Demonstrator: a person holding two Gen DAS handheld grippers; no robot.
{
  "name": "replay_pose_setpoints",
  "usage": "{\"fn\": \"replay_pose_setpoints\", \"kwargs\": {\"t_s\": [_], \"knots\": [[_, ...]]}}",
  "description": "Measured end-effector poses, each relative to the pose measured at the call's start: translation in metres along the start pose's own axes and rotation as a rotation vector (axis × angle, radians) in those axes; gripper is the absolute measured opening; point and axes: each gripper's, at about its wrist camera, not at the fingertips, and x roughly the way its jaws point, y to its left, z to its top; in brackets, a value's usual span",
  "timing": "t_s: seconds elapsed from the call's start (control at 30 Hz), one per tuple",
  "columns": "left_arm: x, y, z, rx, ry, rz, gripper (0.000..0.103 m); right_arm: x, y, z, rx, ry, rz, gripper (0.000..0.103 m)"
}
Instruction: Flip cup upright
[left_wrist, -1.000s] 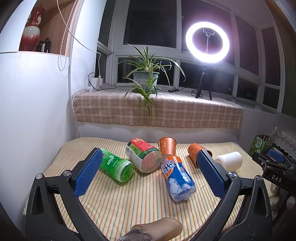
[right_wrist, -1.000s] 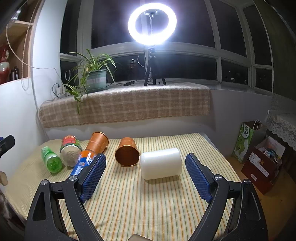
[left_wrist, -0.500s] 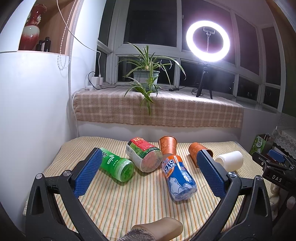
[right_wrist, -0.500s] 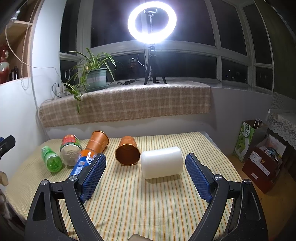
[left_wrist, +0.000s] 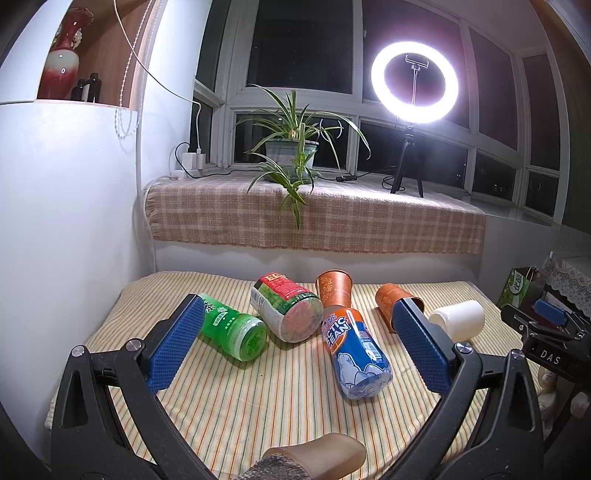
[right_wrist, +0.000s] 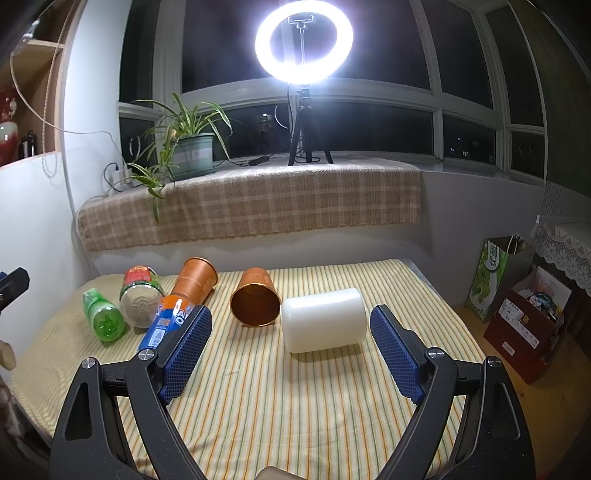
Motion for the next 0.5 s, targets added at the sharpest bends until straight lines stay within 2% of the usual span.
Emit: {"fn": "replay_pose_setpoints", "kwargs": {"t_s": [0.5], "knots": [[0.003, -0.0015, -0.0044, 0.003, 0.004, -0.003, 0.103, 0.0009, -0.0008, -0.001, 0.004, 0.002, 0.0, 0.088]]}}
